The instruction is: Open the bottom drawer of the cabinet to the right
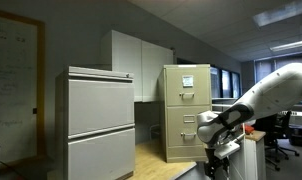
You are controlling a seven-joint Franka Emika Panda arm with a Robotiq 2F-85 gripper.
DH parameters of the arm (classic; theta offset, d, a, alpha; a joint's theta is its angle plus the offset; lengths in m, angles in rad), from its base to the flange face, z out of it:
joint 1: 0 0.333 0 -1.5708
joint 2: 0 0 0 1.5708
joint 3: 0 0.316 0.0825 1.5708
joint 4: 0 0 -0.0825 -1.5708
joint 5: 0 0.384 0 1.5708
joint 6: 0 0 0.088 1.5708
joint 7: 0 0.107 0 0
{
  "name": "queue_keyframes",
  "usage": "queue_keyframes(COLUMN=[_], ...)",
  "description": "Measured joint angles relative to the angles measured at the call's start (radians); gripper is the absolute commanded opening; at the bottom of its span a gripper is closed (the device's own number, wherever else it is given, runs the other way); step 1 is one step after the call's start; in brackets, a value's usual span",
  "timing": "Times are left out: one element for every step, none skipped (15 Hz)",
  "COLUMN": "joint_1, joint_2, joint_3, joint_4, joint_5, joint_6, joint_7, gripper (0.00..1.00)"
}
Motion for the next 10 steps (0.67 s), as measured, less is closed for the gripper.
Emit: queue_keyframes(joint_1=[0.001, 0.001, 0.001, 0.001, 0.001, 0.001, 0.001, 0.0, 0.0, 0.0], joint_2=[0.0, 0.0, 0.0, 0.0, 0.001, 0.003, 0.006, 0.013, 0.022, 0.035], joint_3=[-0.003, -0.007, -0.013, -0.022, -0.033, -0.045, -0.059, -0.073, -0.088, -0.104], joint_4=[0.002, 0.008, 0.018, 0.031, 0.049, 0.068, 0.09, 0.114, 0.141, 0.171], joint_5=[0.001, 0.001, 0.005, 0.013, 0.033, 0.06, 0.098, 0.141, 0.19, 0.246], joint_6=[0.002, 0.004, 0.006, 0.01, 0.01, 0.01, 0.01, 0.011, 0.014, 0.015], joint_7=[0.0, 0.0, -0.002, -0.004, -0.009, -0.013, -0.017, -0.019, -0.021, -0.023], gripper=[1.0, 1.0, 1.0, 1.0, 1.0, 1.0, 1.0, 1.0, 1.0, 1.0])
